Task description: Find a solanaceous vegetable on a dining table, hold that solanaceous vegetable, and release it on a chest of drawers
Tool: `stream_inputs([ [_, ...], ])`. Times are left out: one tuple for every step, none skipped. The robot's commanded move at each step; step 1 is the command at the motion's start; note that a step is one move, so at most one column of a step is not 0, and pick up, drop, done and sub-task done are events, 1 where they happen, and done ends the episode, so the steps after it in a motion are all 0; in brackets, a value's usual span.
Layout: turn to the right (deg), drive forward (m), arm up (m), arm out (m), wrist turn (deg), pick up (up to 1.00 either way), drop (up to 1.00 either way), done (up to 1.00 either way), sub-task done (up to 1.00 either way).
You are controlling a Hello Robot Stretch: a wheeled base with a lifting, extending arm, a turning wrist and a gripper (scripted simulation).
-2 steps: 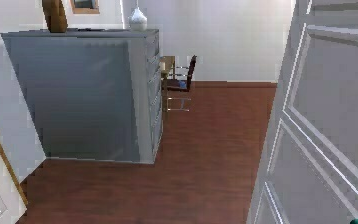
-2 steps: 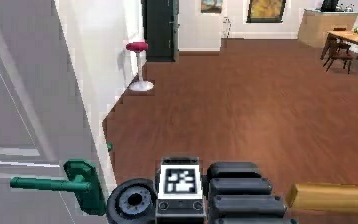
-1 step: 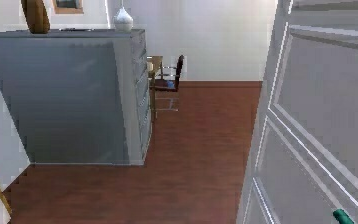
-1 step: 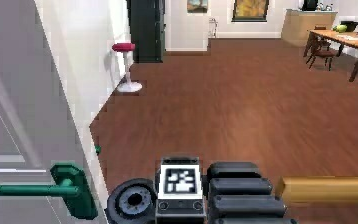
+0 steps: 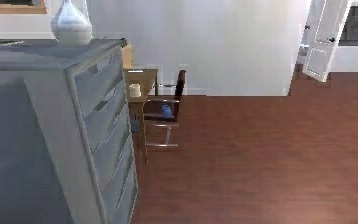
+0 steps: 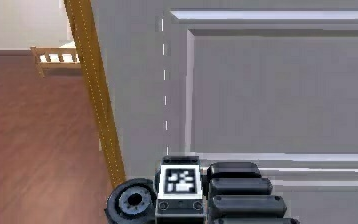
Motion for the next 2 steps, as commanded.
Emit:
stream_inputs([
  [3.0,0.00,0.00,0.00,0.0,0.00,0.00,0.00,0.00],
  [0.0,0.30,0.00,0.00,0.0,0.00,0.00,0.00,0.00],
])
